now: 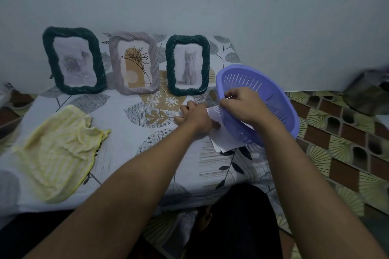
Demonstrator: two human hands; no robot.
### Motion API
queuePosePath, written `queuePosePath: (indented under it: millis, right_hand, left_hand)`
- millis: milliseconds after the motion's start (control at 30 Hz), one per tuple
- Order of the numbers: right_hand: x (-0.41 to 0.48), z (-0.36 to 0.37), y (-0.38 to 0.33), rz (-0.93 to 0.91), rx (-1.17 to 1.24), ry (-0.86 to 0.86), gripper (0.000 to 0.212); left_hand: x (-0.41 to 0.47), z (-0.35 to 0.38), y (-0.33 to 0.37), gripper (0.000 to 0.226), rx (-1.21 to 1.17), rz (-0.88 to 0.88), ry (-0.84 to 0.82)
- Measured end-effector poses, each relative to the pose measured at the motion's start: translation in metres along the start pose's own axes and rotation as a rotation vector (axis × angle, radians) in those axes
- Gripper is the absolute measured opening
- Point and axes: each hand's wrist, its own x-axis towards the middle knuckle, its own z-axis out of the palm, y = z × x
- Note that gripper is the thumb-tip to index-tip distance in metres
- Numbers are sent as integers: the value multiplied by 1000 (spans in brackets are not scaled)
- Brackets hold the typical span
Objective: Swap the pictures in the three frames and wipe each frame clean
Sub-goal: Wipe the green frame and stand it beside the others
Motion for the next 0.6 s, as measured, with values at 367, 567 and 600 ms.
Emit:
queuePosePath:
  millis: [367,567,600]
  right_hand:
    - [-3,4,2,15,71,19,22]
    - [-6,6,-1,22,91,15,22]
    - [-6,6,-1,24,87,14,22]
  left_hand:
    - [5,-13,-5,68,-321,-142,-95]
    - [-9,-25,-12,25,-696,-80,9]
    - [-12,-27,-13,22,-670,-80,25]
